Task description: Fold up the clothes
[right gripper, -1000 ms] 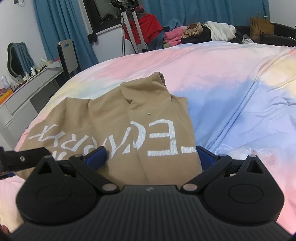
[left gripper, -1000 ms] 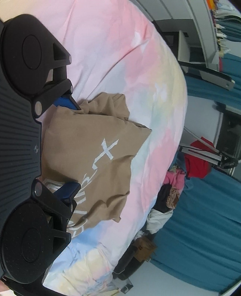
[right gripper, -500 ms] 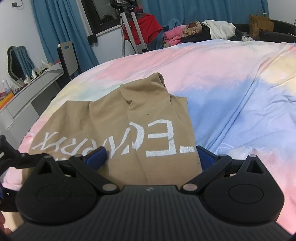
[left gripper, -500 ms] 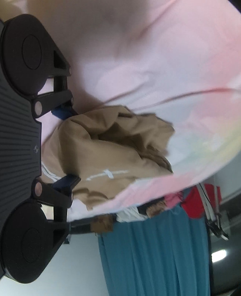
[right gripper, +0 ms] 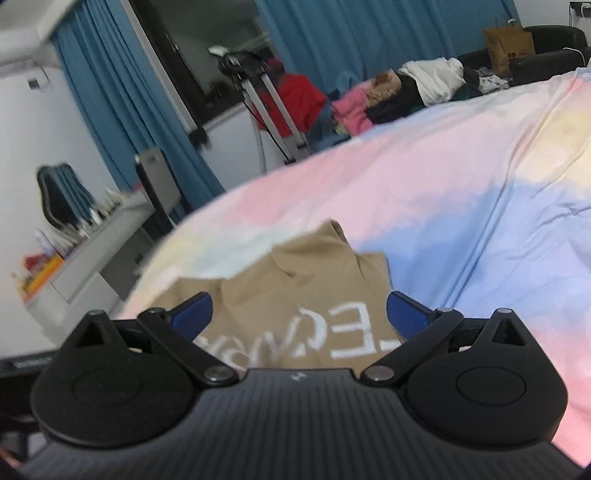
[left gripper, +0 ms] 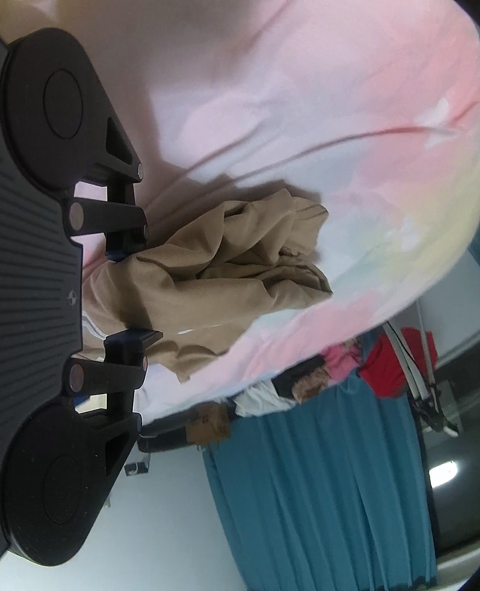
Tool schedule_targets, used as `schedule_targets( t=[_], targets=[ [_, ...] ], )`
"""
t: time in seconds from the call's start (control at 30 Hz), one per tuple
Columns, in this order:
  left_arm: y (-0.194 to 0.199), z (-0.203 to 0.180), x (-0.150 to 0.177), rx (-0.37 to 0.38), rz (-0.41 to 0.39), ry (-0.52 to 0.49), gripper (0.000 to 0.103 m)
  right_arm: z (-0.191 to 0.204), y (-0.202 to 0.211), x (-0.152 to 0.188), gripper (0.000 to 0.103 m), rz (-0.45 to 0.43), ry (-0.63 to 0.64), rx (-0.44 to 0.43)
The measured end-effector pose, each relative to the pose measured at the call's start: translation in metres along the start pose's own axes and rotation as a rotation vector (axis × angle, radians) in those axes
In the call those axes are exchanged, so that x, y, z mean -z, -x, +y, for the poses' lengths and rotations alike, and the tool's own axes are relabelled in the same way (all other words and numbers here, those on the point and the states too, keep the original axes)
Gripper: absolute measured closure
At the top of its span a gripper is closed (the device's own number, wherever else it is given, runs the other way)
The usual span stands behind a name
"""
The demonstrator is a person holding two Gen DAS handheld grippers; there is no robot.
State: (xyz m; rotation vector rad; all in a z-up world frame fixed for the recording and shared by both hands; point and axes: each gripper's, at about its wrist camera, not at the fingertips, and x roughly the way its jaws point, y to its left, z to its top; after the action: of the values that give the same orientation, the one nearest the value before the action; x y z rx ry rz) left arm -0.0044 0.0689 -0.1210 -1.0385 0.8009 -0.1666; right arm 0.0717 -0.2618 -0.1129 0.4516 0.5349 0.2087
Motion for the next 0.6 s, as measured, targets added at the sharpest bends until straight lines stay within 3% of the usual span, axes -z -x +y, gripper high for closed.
schedule_targets(
  t=[0.23,0.3,0.4,0.47,0.57,0.6],
  targets=[
    [0.003,-0.005,-0.002,0.075,0.019,0.01,0.064,-0.001,0.003,-0.002,0.001,0.026,-0.054,-0.053],
    [0.001,-0.008,-0.004,0.104,0.016,-0.001,0.052,-0.003,0.004,-0.003,0.001,0.034,-0.096,-0.086],
    [-0.009,-0.003,-0.007,0.079,0.021,0.021,0.034,-0.011,0.005,-0.004,0.001,0.064,-0.215,-0.156],
    [-0.017,0.003,-0.008,0.045,0.029,0.047,0.037,-0.017,0.005,-0.003,0.001,0.091,-0.305,-0.206],
    [-0.024,0.011,-0.013,0.036,0.026,0.085,0.065,-0.025,0.002,0.007,0.001,0.169,-0.491,-0.309],
    [-0.025,0.013,-0.015,0.04,0.023,0.095,0.068,-0.026,0.001,0.013,0.0,0.199,-0.555,-0.349]
  ],
)
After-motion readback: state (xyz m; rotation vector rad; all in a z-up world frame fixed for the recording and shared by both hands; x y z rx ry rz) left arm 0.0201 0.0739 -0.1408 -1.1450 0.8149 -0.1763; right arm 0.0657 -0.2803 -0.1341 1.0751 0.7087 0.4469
